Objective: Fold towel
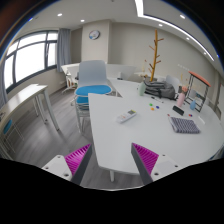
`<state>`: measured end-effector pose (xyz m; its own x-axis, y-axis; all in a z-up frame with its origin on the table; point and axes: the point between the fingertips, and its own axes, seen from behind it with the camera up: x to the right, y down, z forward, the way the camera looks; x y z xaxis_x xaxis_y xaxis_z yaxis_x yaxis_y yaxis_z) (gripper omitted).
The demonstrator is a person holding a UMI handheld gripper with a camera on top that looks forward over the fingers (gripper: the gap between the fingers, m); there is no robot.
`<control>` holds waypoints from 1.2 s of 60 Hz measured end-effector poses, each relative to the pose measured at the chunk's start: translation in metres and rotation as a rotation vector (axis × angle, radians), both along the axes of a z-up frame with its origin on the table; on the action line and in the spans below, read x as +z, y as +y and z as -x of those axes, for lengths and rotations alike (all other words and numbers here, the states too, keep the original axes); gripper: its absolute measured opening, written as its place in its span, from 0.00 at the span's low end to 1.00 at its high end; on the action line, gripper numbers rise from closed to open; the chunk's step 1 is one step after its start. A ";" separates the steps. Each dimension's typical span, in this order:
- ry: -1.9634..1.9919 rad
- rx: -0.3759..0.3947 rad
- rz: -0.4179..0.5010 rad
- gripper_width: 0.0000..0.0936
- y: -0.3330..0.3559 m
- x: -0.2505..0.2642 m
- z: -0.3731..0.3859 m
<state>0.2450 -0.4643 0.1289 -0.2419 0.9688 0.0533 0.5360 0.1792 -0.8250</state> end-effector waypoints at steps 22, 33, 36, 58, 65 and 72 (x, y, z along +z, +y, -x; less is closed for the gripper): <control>0.005 -0.113 -0.037 0.91 0.123 -0.003 0.024; -0.005 -0.201 -0.055 0.91 0.201 -0.012 0.034; -0.002 -0.220 -0.066 0.91 0.220 -0.013 0.038; 0.011 -0.288 -0.075 0.91 0.316 -0.043 0.121; 0.011 -0.266 -0.076 0.91 0.331 -0.062 0.165; 0.000 -0.249 -0.065 0.91 0.338 -0.083 0.213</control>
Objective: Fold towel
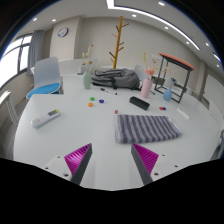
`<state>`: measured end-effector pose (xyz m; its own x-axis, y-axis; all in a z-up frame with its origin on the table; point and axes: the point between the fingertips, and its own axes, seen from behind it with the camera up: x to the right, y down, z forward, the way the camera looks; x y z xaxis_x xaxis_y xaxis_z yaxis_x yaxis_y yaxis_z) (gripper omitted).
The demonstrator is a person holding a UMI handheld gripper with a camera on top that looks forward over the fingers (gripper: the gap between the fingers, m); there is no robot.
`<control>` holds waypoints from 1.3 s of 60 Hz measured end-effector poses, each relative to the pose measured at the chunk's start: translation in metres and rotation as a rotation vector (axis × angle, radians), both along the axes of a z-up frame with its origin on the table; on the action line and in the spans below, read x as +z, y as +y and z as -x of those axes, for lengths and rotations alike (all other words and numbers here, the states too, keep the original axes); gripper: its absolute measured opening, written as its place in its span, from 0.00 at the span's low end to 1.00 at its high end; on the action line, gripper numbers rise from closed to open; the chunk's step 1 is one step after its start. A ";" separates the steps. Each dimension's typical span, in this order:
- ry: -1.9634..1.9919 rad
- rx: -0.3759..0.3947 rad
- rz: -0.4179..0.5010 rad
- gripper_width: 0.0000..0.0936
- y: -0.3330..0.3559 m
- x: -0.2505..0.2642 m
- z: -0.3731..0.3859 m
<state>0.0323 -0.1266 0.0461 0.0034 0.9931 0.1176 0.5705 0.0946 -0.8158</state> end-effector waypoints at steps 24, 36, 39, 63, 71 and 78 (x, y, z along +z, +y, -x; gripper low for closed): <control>-0.035 0.034 0.013 0.89 0.028 -0.057 0.142; -0.052 0.036 0.011 0.15 0.032 -0.067 0.154; -0.055 0.005 -0.071 0.06 0.045 -0.067 0.155; -0.075 0.068 0.252 0.02 -0.010 0.025 0.133; -0.023 0.012 0.269 0.02 0.044 0.074 0.146; -0.016 -0.033 0.183 0.03 0.121 0.080 0.157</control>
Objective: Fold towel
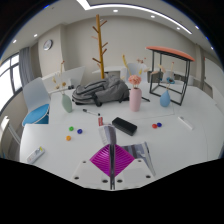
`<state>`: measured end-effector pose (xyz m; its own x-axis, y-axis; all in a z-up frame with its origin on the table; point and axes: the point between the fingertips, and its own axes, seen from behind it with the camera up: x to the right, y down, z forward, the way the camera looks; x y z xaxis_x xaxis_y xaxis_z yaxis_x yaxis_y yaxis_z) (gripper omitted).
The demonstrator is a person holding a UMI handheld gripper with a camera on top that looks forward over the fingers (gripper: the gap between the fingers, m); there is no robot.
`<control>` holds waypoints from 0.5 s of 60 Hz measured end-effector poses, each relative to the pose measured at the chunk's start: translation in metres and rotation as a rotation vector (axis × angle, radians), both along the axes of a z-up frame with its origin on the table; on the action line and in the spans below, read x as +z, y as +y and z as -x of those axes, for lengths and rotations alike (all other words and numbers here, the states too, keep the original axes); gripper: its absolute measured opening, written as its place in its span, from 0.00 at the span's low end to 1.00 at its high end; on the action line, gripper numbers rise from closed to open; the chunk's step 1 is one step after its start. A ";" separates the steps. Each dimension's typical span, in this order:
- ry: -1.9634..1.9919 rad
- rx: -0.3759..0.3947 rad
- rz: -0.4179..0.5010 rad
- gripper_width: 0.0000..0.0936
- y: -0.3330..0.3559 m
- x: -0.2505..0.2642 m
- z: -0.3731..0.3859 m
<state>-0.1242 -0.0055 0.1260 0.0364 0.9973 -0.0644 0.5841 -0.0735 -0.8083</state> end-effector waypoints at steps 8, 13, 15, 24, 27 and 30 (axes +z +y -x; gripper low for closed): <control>-0.051 -0.031 -0.082 0.03 0.072 -0.040 0.006; -0.087 -0.046 -0.112 0.04 0.102 -0.075 0.007; -0.095 -0.045 -0.123 0.13 0.109 -0.086 0.008; -0.059 -0.055 -0.124 0.87 0.120 -0.067 -0.003; -0.038 -0.058 -0.126 0.91 0.117 -0.044 -0.017; -0.034 -0.060 -0.130 0.90 0.111 -0.016 -0.039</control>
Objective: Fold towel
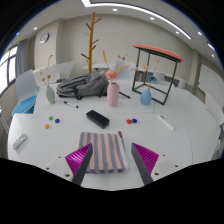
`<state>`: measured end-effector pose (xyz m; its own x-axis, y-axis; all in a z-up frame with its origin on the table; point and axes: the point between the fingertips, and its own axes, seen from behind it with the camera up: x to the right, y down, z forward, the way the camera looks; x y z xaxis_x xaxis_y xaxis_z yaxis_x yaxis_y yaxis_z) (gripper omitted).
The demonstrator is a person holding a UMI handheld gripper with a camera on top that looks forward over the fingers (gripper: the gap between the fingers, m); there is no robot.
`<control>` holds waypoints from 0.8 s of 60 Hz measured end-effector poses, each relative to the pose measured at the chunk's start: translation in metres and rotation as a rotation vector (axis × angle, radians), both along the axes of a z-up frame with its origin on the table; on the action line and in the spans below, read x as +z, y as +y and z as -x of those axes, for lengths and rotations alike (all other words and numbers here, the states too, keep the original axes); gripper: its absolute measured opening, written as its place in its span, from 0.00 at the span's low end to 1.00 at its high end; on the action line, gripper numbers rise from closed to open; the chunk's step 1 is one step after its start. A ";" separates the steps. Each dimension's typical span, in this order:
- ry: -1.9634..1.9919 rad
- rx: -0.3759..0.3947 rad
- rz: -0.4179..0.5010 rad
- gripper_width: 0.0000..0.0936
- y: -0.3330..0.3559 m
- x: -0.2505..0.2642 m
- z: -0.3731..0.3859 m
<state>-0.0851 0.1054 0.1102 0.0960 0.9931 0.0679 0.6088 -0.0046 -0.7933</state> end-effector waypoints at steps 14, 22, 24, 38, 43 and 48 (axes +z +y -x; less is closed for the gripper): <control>-0.030 -0.006 -0.013 0.91 -0.045 0.095 -0.125; -0.034 -0.021 0.025 0.91 -0.071 0.109 -0.173; -0.043 -0.026 0.027 0.91 -0.073 0.107 -0.182; -0.025 -0.015 -0.017 0.91 -0.082 0.110 -0.209; -0.025 -0.013 -0.036 0.91 -0.081 0.111 -0.211; -0.017 -0.024 -0.023 0.91 -0.083 0.111 -0.210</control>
